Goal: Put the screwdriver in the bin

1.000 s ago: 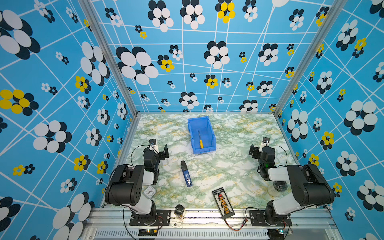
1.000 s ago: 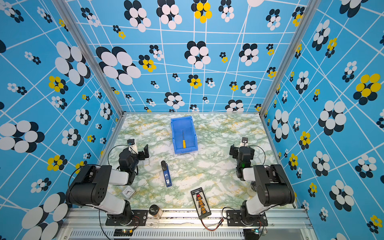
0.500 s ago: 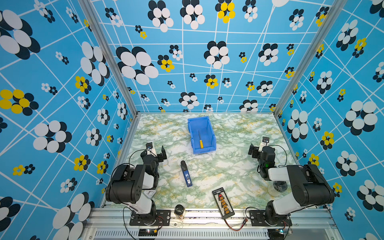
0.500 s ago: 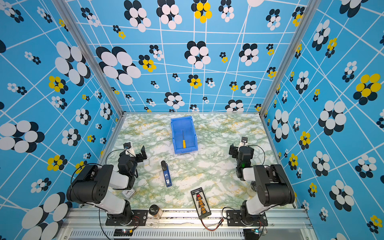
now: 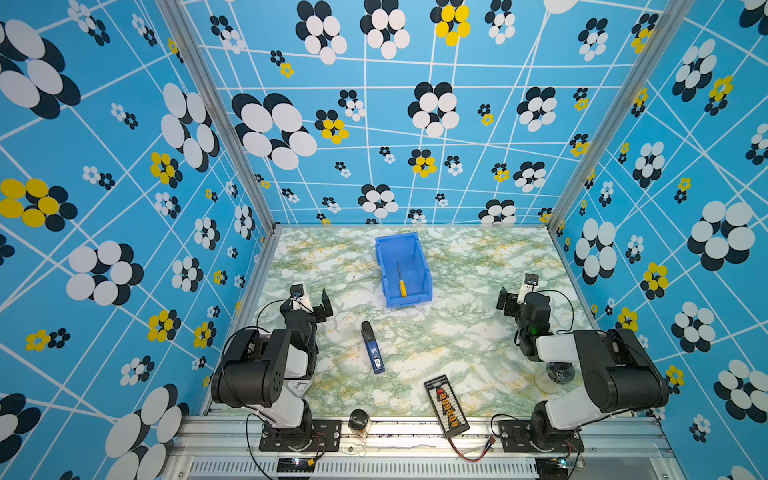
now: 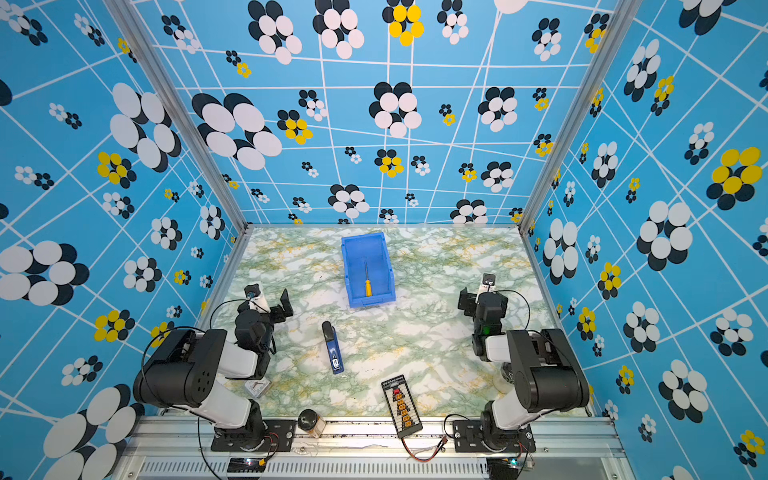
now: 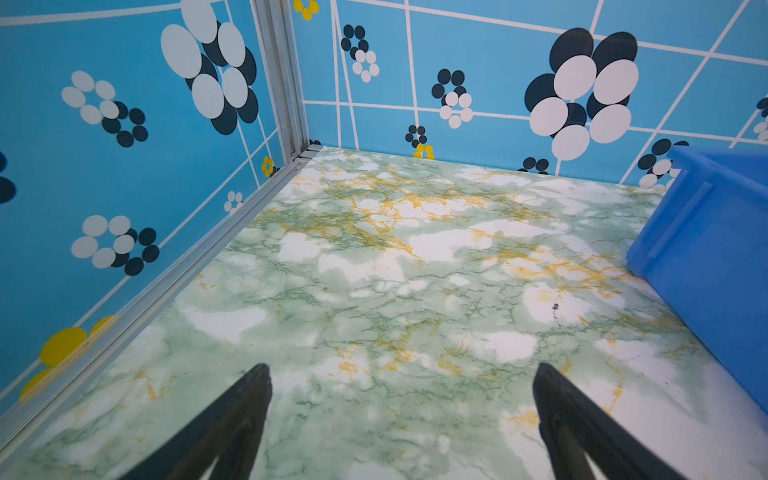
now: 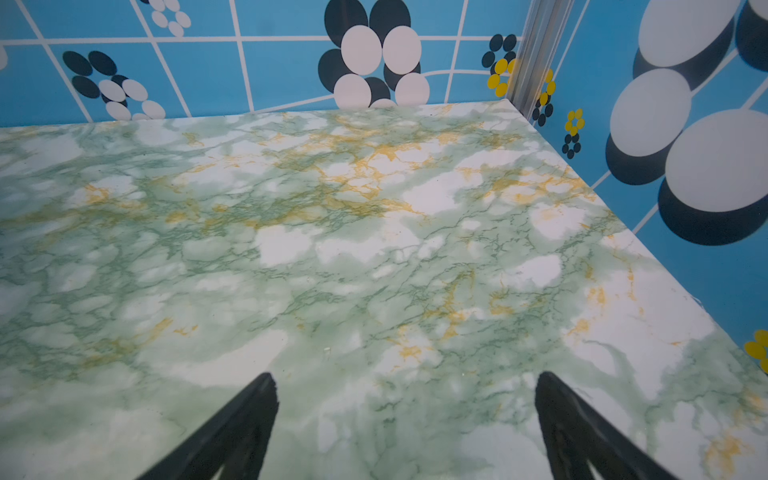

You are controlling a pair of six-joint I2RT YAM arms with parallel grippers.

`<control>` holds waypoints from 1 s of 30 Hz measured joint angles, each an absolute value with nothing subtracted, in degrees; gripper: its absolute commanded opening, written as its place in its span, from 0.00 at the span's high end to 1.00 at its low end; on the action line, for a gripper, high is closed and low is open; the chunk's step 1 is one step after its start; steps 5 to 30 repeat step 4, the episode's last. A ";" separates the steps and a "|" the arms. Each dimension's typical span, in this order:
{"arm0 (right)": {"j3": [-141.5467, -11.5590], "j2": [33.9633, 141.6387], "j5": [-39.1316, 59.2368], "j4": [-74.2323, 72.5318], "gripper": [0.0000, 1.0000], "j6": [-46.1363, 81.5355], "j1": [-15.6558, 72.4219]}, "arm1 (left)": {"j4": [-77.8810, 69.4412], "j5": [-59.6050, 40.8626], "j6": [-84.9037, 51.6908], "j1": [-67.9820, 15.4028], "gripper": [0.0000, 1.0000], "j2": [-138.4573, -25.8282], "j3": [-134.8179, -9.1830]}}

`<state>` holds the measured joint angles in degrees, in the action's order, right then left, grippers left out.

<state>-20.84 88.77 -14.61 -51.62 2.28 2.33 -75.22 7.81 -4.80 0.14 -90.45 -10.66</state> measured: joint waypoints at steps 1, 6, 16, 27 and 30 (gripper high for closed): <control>-20.84 88.77 -14.63 -51.62 0.01 2.28 2.33 | -75.26 7.81 -4.80 0.14 0.01 -90.45 -10.66; -20.84 88.77 -14.61 -51.62 0.01 2.28 2.33 | -75.26 7.84 -4.80 0.14 0.01 -90.45 -10.66; -20.84 88.77 -14.61 -51.62 0.01 2.28 2.33 | -75.26 7.84 -4.80 0.14 0.01 -90.45 -10.66; -20.84 88.77 -14.61 -51.62 0.01 2.28 2.33 | -75.26 7.84 -4.80 0.14 0.01 -90.45 -10.66; -20.84 88.77 -14.61 -51.62 0.01 2.28 2.33 | -75.26 7.84 -4.80 0.14 0.01 -90.45 -10.66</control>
